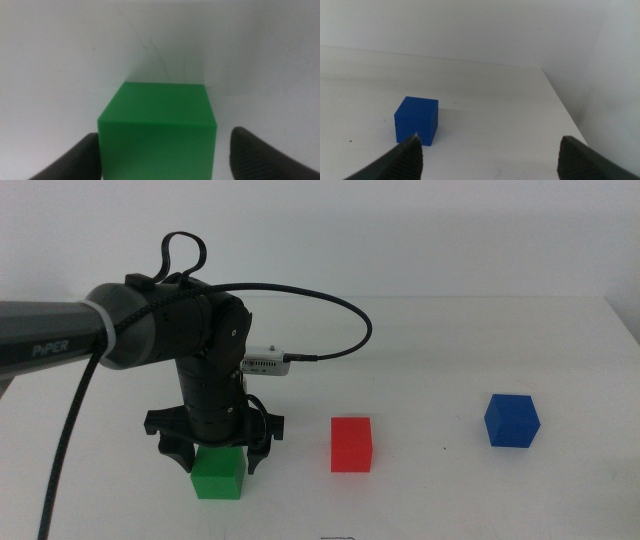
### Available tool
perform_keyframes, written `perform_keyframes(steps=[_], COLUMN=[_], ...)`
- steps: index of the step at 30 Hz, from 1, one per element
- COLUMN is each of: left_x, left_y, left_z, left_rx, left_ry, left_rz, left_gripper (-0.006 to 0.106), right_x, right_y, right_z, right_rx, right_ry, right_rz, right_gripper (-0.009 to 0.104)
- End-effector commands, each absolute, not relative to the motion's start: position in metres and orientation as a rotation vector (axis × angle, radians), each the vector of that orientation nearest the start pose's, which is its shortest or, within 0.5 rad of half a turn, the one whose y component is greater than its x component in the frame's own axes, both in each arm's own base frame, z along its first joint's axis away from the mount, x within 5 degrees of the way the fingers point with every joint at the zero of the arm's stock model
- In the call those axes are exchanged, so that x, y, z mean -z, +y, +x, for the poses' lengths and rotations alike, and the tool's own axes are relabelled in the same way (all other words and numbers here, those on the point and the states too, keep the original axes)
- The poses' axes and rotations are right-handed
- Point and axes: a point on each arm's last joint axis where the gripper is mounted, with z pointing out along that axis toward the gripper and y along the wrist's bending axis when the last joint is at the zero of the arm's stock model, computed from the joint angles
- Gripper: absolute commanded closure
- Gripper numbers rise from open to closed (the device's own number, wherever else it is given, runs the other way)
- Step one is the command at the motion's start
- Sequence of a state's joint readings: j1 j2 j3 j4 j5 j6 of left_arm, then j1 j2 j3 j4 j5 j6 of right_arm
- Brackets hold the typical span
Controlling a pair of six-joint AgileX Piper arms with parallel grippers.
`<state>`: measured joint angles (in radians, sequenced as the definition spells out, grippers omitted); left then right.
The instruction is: Stack red cubes first, then green, then blue cubes in a specific spot.
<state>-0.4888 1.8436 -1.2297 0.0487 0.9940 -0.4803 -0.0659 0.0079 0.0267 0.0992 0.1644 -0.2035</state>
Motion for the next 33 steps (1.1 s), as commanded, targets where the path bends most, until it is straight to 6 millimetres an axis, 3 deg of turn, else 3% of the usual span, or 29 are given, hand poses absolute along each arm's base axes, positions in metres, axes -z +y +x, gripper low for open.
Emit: perform_keyframes(steps=[1, 11, 16, 20, 24, 33], left_x=[-0.208, -0.197, -0.212, -0.234, -0.243, -0.293], left_y=[-0.159, -0.159, -0.157, -0.156, -0.162, -0.204], left_z=[0.308, 0.307, 0.303, 0.297, 0.297, 0.295], left_rx=[0.028, -0.012, 0.013, 0.088, 0.161, 0.194], left_ry=[3.017, 3.082, 3.047, 2.988, 2.991, 2.875], left_rz=[0.033, 0.022, 0.009, -0.033, -0.083, 0.035], left_gripper=[0.025, 0.074, 0.091, 0.094, 0.094, 0.094], right_x=[-0.198, -0.198, -0.198, -0.198, -0.198, -0.198], right_y=[-0.004, -0.004, -0.004, -0.004, -0.004, -0.004], right_z=[0.059, 0.059, 0.059, 0.059, 0.059, 0.059], right_rx=[0.146, 0.146, 0.146, 0.146, 0.146, 0.146], right_ry=[1.610, 1.610, 1.610, 1.610, 1.610, 1.610], right_rz=[-0.047, -0.047, -0.047, -0.047, -0.047, -0.047], right_gripper=[0.020, 0.020, 0.020, 0.020, 0.020, 0.020])
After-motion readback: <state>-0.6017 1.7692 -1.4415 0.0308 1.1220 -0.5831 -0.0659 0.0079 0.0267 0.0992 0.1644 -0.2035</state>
